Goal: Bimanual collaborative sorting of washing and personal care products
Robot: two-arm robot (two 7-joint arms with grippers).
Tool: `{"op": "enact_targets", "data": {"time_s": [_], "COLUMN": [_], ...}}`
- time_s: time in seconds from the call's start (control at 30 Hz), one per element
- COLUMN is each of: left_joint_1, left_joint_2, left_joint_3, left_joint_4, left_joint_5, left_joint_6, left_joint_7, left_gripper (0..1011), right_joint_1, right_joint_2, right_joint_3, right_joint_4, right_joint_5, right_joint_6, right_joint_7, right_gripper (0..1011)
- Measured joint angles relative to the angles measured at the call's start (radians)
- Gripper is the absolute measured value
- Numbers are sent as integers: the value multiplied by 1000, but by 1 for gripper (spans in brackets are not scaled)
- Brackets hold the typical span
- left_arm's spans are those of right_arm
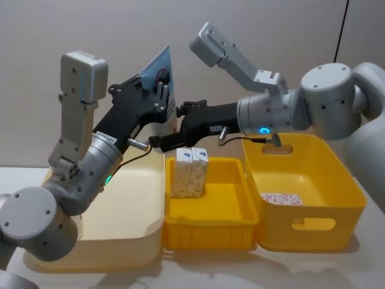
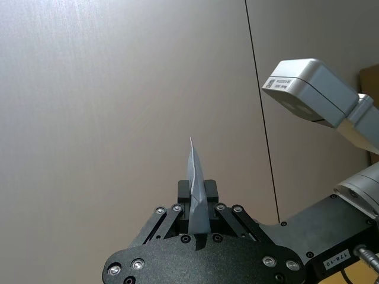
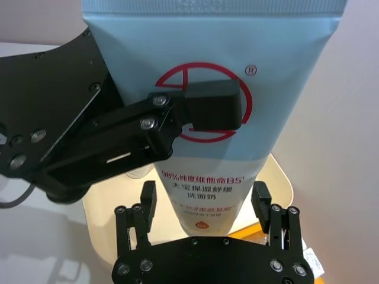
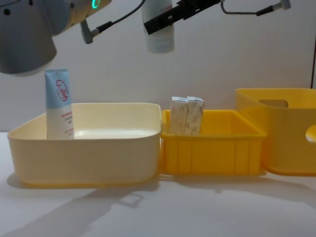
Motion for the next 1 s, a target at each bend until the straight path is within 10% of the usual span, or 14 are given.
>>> {"op": "enact_targets", "data": {"time_s": [0.5, 1.0], "left_joint_1": [4, 5], "left_joint_2": [2, 2], "left_joint_3": [-3, -4], "left_joint_4": [-5, -6], "left_joint_5": [3, 4], "left_joint_6": [-1, -2], "left_joint_7": [3, 4], "left_gripper": [145, 145], "right_joint_1": [8, 10], "right_joint_2": [-22, -28], "right_joint_3": [-1, -1], "right_joint_4": [27, 34], "right_joint_5": [6, 8], "right_joint_6": [-18, -23], "right_joint_7": [-12, -16], "right_gripper": [681, 587]}}
